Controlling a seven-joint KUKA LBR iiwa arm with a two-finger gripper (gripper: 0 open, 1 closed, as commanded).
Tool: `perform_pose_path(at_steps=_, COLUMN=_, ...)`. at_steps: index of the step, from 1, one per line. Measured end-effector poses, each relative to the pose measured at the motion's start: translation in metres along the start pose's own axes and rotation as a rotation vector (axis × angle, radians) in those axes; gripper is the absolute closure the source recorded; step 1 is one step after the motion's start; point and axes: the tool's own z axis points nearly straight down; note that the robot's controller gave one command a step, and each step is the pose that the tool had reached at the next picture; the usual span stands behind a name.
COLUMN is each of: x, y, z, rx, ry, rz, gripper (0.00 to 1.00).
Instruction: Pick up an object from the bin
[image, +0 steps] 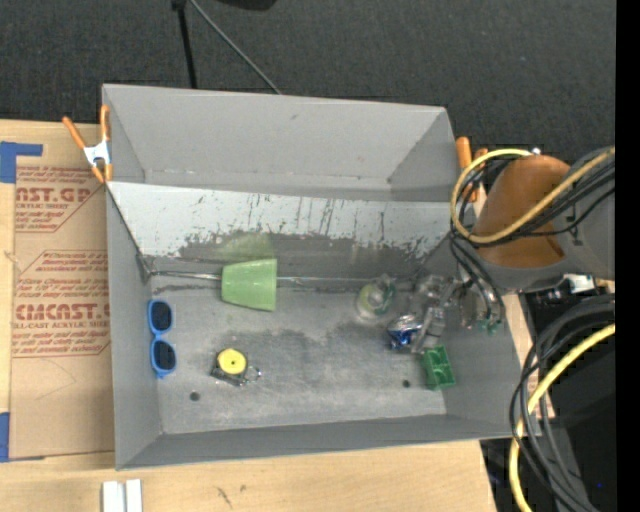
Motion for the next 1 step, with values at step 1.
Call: perform_pose_path(at_steps=1, x=0.0144, y=-0.0013, z=-0.1248, rx=0.000, ry=-0.006, rz=-0.019, gripper=1.00)
